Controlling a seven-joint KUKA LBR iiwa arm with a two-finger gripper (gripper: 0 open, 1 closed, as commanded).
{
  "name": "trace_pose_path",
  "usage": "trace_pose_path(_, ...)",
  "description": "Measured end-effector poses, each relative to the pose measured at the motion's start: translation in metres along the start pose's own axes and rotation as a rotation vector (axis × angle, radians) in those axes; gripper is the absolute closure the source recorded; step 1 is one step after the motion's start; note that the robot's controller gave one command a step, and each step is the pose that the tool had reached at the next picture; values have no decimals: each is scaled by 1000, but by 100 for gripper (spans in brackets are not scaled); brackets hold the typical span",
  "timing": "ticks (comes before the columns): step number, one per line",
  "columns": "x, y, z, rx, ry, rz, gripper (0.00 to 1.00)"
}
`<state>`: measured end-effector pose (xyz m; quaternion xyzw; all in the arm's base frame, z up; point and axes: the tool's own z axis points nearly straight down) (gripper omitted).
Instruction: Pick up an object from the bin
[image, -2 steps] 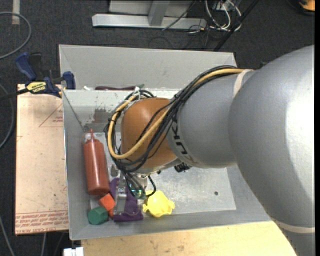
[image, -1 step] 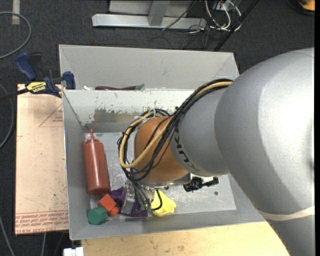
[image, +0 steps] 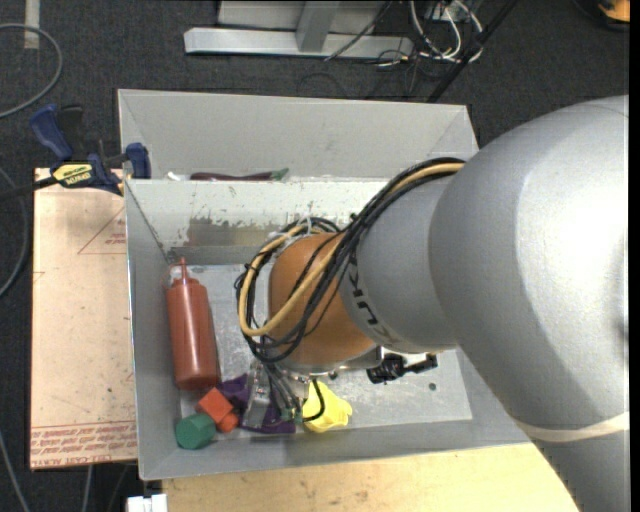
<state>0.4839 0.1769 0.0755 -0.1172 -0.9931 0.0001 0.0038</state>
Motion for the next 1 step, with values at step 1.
trace_pose_path(1,-7,-3,-155,-2,-3,33,100)
